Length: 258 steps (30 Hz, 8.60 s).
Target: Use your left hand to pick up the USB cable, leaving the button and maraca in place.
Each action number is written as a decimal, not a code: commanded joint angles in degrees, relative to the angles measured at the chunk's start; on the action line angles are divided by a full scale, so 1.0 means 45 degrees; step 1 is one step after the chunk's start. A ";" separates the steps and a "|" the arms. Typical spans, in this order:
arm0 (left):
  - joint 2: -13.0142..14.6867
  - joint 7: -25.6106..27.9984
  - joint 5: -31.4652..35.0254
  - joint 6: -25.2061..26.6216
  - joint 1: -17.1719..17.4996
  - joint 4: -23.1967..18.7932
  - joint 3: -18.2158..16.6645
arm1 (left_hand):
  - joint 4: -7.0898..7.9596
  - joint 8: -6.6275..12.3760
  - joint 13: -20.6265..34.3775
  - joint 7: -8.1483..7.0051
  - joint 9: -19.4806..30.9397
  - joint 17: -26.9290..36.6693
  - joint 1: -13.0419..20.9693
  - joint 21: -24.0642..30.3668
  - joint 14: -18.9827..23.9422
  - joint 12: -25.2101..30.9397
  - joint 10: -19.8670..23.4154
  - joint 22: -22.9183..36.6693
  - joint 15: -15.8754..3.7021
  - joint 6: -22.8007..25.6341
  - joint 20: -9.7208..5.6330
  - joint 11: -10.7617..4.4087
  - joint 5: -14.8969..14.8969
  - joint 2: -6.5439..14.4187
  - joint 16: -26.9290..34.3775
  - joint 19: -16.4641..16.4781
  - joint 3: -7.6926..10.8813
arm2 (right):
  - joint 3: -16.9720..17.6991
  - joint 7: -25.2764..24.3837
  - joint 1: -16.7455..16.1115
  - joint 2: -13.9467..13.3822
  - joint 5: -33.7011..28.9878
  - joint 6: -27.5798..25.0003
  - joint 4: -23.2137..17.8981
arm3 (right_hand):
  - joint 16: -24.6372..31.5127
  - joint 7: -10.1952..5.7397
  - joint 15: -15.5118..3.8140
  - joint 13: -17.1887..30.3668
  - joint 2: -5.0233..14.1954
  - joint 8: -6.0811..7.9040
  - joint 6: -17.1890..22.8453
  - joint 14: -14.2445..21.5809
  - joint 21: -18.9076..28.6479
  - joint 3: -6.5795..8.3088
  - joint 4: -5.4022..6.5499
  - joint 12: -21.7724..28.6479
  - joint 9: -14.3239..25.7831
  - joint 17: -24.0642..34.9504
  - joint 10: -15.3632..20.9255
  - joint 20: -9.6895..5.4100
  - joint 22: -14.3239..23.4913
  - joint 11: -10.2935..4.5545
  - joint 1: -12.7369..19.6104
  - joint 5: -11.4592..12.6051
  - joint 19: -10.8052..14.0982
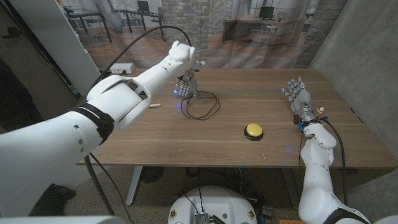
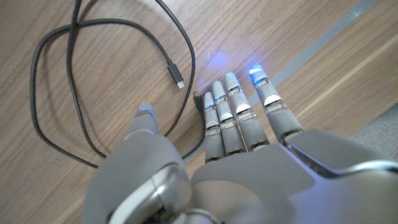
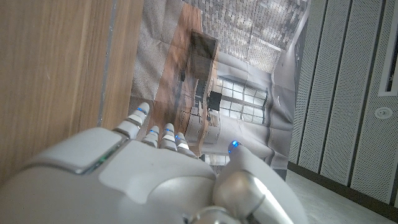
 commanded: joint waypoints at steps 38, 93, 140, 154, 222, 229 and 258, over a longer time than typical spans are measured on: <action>-0.2269 0.3342 -0.2632 -0.1459 -0.1977 0.5064 0.3784 | -0.0386 0.0305 0.0293 -0.0298 0.0081 -0.0069 0.1490 0.0218 0.2047 0.0467 0.2114 0.0064 -0.0616 0.2353 -0.0443 -0.0396 -0.0622 0.1084 0.0465 0.0718 0.0759 | 0.0422 -0.0117 0.0793 -0.0458 0.0297 0.1258 0.1789 | 0.0126 0.0040 0.0038 0.0037 -0.0150 0.0083 0.0077 0.0365 0.0144 -0.0111 -0.0025 0.0087 0.0059 0.0039 0.0150 0.0068 0.0067 0.0122 0.0066 0.0145 0.0403; -0.2538 0.2507 -0.2685 -0.2089 -0.1986 0.5075 0.7298 | -0.0633 0.0854 0.0534 -0.0798 0.0115 0.0217 0.6577 0.1063 0.5547 0.1004 0.5714 0.0285 -0.1790 0.6412 -0.1254 -0.0734 -0.0372 0.2294 0.2106 0.1369 0.2062 | 0.0889 -0.1230 0.1567 -0.0705 0.0576 0.3439 0.3217 | 0.0246 0.0005 -0.0002 0.0047 -0.0161 0.0128 0.0354 0.1268 0.0234 -0.0155 -0.0106 0.0279 0.0050 0.0035 0.1044 -0.0248 0.0045 0.0227 0.0170 0.0201 0.1319; 0.0783 0.0322 0.1578 -0.1957 0.0543 -0.3014 0.1497 | -0.0500 0.1818 0.2216 -0.0584 0.1152 0.1614 0.7156 0.2079 0.6550 0.1850 0.6718 0.0464 -0.2076 0.7063 -0.1971 -0.1408 0.0674 0.2336 0.3137 0.1564 0.1863 | 0.0666 -0.1289 0.1469 -0.0587 0.0520 0.3362 0.2796 | 0.0151 0.0053 -0.0035 0.0057 -0.0162 0.0098 0.0382 0.1303 0.0125 -0.0184 -0.0135 0.0199 0.0046 0.0042 0.1112 -0.0321 0.0043 0.0157 0.0211 0.0221 0.1373; 0.1396 0.0613 0.1992 -0.1720 0.1337 -0.4889 0.0416 | -0.0482 0.1986 0.2538 -0.0597 0.1340 0.1691 0.7129 0.2280 0.6612 0.1933 0.6751 0.0474 -0.2127 0.7035 -0.1986 -0.1412 0.0871 0.2282 0.3076 0.1574 0.1902 | 0.0536 -0.1303 0.1376 -0.0432 0.0474 0.3290 0.2469 | 0.0133 0.0070 -0.0045 0.0059 -0.0162 0.0093 0.0387 0.1312 0.0105 -0.0189 -0.0146 0.0178 0.0045 0.0042 0.1116 -0.0336 0.0043 0.0149 0.0226 0.0226 0.1386; 0.2634 0.6202 0.2001 -0.1731 0.4637 -1.0182 -0.3119 | -0.0406 0.2573 0.3901 -0.0721 0.2011 0.2004 0.6793 0.3262 0.6873 0.2000 0.6692 0.0407 -0.2205 0.6761 -0.2038 -0.1530 0.1501 0.2124 0.2662 0.1410 0.2165 | 0.0303 -0.1333 0.0500 0.0309 0.0504 0.2846 0.0667 | 0.0073 0.0091 -0.0057 0.0066 -0.0160 0.0074 0.0373 0.1335 0.0035 -0.0223 -0.0191 0.0110 0.0048 0.0046 0.1148 -0.0357 0.0043 0.0142 0.0291 0.0244 0.1432; 0.2595 0.6691 0.1807 -0.1707 0.4818 -1.0331 -0.3396 | -0.0407 0.2588 0.4000 -0.0772 0.2002 0.2038 0.6762 0.3350 0.6912 0.1992 0.6695 0.0394 -0.2208 0.6760 -0.2048 -0.1575 0.1532 0.2105 0.2639 0.1398 0.2183 | 0.0252 -0.1410 0.0420 0.0414 0.0446 0.2817 0.0487 | 0.0068 0.0080 -0.0053 0.0066 -0.0159 0.0074 0.0374 0.1332 0.0031 -0.0225 -0.0195 0.0107 0.0049 0.0046 0.1151 -0.0369 0.0043 0.0139 0.0297 0.0245 0.1434; 0.2708 1.0546 0.1118 -0.1995 0.5762 -1.0757 -0.4424 | -0.0448 0.2721 0.4361 -0.0685 0.2117 0.2136 0.6708 0.3676 0.7042 0.1994 0.6813 0.0336 -0.2225 0.6752 -0.2088 -0.1579 0.1645 0.2051 0.2527 0.1330 0.2306 | -0.0115 -0.2001 0.0028 0.0970 0.0123 0.2841 -0.0304 | 0.0061 0.0102 -0.0075 0.0068 -0.0148 0.0067 0.0357 0.1350 0.0019 -0.0237 -0.0209 0.0092 0.0050 0.0048 0.1162 -0.0375 0.0043 0.0139 0.0321 0.0249 0.1451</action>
